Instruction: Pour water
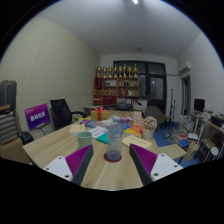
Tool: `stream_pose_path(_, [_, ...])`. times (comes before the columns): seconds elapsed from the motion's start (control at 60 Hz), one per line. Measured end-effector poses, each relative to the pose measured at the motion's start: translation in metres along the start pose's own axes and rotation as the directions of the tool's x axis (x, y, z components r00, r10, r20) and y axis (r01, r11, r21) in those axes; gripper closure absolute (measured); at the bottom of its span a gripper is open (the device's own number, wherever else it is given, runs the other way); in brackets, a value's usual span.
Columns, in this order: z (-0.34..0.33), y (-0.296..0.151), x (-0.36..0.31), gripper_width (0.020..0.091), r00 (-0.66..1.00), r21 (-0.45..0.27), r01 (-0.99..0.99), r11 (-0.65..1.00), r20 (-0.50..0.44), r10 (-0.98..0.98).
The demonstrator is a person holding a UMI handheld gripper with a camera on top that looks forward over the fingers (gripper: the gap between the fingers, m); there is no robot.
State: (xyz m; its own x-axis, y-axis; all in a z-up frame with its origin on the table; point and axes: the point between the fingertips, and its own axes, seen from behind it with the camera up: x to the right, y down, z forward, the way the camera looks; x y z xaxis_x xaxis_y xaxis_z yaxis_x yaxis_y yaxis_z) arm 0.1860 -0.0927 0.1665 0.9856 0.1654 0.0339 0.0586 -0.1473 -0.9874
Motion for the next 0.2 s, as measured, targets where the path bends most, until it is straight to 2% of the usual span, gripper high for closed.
stream_pose_path(0.083, [-0.050,-0.005,-0.007,0.0262,1.000,0.007,-0.011,1.000,0.009,0.011])
stream_pose_path(0.2, [-0.113,-0.021,-0.019,0.0265,0.998,0.060,-0.047,0.997,0.031,0.045])
